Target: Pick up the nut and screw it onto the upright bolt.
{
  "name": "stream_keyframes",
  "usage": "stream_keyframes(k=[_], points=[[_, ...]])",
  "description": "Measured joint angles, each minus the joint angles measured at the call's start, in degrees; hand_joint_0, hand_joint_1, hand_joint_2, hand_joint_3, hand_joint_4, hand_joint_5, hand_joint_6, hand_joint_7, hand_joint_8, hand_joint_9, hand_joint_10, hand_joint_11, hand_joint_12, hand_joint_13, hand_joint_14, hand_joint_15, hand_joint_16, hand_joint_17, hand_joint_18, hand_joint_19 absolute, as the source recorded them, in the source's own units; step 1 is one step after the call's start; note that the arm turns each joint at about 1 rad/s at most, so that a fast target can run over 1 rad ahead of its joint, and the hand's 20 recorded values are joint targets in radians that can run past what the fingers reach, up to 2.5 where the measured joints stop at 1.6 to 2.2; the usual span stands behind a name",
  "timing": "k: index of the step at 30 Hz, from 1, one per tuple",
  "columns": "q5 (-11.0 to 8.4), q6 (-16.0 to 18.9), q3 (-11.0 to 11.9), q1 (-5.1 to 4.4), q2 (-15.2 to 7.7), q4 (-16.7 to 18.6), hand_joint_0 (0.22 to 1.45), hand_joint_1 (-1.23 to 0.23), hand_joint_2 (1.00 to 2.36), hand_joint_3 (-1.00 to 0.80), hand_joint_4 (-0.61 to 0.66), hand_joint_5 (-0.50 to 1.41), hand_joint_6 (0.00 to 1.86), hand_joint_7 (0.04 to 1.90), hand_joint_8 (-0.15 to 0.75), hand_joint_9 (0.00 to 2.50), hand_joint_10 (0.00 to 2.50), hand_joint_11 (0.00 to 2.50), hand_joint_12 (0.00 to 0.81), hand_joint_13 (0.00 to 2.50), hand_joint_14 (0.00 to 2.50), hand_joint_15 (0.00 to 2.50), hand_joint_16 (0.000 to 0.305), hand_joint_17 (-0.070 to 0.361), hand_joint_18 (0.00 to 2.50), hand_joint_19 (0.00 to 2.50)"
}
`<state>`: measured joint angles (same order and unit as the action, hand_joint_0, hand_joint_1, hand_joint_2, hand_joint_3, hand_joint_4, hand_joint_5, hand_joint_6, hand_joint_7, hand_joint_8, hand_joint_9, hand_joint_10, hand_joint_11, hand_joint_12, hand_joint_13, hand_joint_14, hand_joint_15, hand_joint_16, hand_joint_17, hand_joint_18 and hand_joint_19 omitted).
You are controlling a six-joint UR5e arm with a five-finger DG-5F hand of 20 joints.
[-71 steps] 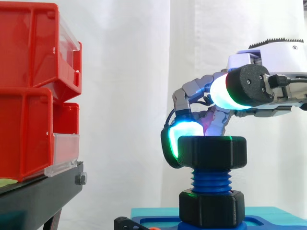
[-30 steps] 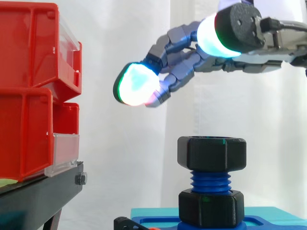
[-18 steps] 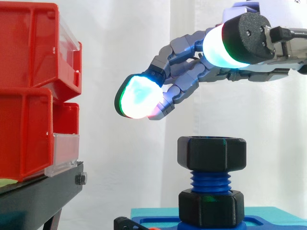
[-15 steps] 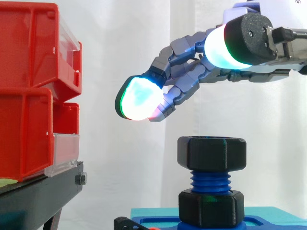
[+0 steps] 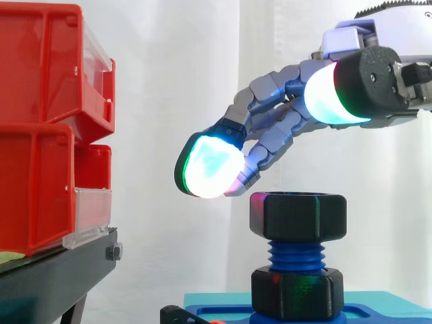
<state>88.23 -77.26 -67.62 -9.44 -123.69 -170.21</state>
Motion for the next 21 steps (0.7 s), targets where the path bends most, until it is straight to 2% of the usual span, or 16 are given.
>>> stream_keyframes(k=[5,12,21], points=[[0.09,0.0,-0.1,0.03,0.0,-0.1,0.49,-0.23,1.0,-0.5,0.21,-0.13,0.5,0.73,0.239,0.5,0.0,0.0,0.296,0.2,0.0,0.0,0.035,0.079,0.0,0.0],[0.25,0.2,-1.9,0.11,0.0,0.9,0.5,-0.25,1.0,-0.5,0.21,-0.13,0.5,0.75,0.246,0.54,0.0,0.0,0.293,0.22,0.0,0.0,0.034,0.076,0.0,0.0],[0.28,0.7,-2.1,0.27,0.0,1.4,0.5,-0.27,1.0,-0.5,0.24,-0.12,0.5,0.84,0.253,0.57,0.0,0.0,0.287,0.25,0.0,0.0,0.032,0.073,0.0,0.0]])
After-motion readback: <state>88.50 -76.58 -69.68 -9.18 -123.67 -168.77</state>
